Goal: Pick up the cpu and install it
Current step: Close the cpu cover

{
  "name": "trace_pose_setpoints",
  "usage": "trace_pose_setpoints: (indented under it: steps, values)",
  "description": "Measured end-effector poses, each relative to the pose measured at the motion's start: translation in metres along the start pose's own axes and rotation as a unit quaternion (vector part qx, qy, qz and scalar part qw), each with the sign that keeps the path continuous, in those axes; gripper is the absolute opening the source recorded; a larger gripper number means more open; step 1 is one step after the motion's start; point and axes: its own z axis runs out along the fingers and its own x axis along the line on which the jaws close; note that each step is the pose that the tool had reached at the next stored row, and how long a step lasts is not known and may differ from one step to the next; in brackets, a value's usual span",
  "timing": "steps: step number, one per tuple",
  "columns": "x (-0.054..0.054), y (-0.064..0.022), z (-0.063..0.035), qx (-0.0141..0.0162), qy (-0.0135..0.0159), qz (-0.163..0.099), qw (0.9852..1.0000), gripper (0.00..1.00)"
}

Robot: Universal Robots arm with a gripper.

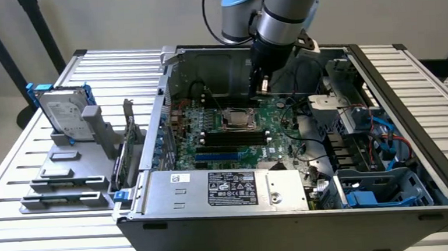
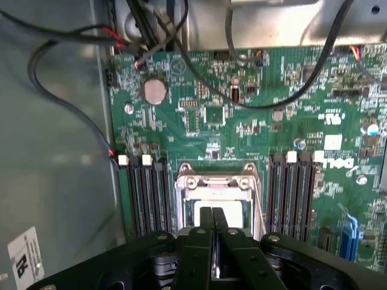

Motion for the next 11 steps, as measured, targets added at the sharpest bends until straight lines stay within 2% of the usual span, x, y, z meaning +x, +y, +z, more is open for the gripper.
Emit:
trace_pose_setpoints:
  steps: [5,11]
  values:
    - [-0.001,-0.0140,0.0042,0.0046,0.0010,-0.001,1.0000,0.14]
    - [-0.003,-0.0321,0.0094,0.0126,0.0014,0.000,0.9999,0.14]
